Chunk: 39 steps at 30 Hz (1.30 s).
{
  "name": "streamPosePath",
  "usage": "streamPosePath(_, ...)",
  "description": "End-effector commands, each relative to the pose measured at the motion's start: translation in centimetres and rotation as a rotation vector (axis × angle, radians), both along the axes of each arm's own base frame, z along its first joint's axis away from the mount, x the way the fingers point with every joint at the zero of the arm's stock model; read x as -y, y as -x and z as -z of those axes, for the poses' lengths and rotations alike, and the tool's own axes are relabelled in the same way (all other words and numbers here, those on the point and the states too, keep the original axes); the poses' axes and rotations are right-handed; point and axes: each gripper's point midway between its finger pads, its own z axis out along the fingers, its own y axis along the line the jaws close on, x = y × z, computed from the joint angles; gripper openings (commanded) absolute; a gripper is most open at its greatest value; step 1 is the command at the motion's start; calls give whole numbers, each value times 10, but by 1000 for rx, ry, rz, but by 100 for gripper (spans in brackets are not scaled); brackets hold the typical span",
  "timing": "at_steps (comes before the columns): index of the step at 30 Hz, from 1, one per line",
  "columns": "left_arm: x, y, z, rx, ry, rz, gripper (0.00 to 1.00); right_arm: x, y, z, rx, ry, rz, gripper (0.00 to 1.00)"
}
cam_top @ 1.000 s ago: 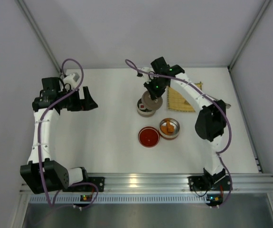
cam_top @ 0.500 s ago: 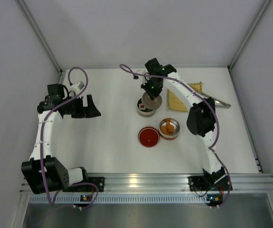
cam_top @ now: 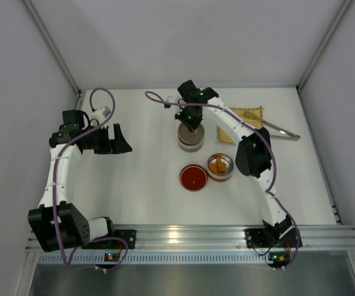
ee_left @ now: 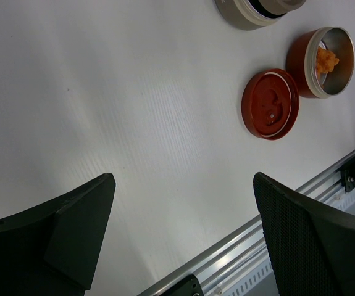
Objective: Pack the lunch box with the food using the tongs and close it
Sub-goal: Close the box lid on the packing box.
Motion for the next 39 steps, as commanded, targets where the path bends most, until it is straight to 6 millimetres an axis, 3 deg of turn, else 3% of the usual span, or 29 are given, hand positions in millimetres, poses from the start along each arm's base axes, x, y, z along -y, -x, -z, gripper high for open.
streamPosePath(1,4,-5,-14,84,7,31,98,-8,-8,-6,49,14,-16,0)
streamPosePath(10,4,-6,-10,72,15,32,98,-15,-1,10,20,35,-42,0)
streamPosePath(21,6,-5,-9,71,23,33,98,-33,12,5,42,45,-125,0)
streamPosePath(25,5,-4,-9,74,16,34,98,-34,26,19,-5,79,-175,0)
streamPosePath(30,4,-1,-8,75,5,35,98,-31,62,35,-109,105,-248,0)
streamPosePath(33,5,-1,-8,79,7,39,98,-33,81,35,-136,96,-285,0)
streamPosePath(39,7,0,-9,78,19,44,98,-38,90,33,-157,31,-301,0)
